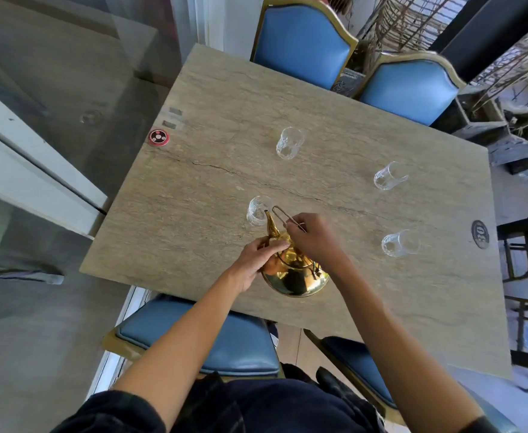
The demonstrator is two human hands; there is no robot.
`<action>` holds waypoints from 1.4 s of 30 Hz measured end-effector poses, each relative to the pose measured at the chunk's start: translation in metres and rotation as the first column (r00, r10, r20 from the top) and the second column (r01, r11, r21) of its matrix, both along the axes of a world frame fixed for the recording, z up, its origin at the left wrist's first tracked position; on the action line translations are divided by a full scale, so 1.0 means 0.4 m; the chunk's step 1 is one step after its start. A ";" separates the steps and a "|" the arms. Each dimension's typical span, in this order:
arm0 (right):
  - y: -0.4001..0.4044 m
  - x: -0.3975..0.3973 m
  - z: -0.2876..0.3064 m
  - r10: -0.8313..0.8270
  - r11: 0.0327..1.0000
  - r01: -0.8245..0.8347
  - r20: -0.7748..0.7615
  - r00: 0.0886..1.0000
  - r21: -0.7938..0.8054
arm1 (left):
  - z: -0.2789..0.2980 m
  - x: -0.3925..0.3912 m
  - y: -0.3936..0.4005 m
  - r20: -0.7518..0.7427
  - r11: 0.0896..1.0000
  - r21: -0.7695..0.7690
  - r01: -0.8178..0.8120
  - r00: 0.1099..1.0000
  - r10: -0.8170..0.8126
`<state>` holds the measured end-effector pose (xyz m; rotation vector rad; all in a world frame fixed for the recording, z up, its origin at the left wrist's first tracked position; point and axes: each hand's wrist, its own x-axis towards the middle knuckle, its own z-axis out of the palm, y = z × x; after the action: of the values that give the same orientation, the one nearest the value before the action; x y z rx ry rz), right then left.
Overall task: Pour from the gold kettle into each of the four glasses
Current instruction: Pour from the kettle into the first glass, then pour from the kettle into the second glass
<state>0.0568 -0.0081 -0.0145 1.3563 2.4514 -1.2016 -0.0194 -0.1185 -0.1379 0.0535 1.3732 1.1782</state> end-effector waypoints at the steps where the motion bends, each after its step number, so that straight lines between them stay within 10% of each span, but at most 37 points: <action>1: -0.006 0.005 -0.003 -0.021 1.000 0.021 -0.008 1.000 -0.012 | -0.007 -0.005 0.000 -0.005 1.000 0.008 -0.001 1.000 0.001; 19: 0.050 0.253 0.083 -0.399 0.914 0.352 -0.292 0.869 -0.201 | 0.078 0.106 0.137 -0.235 0.962 0.121 0.243 0.949 -0.210; 42: 0.341 0.733 0.012 -0.611 0.792 0.586 -0.208 0.764 -0.172 | 0.035 0.566 0.476 -0.222 0.883 0.035 0.468 0.865 -0.450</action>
<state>0.3498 0.1282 -0.0099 2.1817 2.1037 -1.6861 0.2069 0.0718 -0.1237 0.5548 1.3882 0.8407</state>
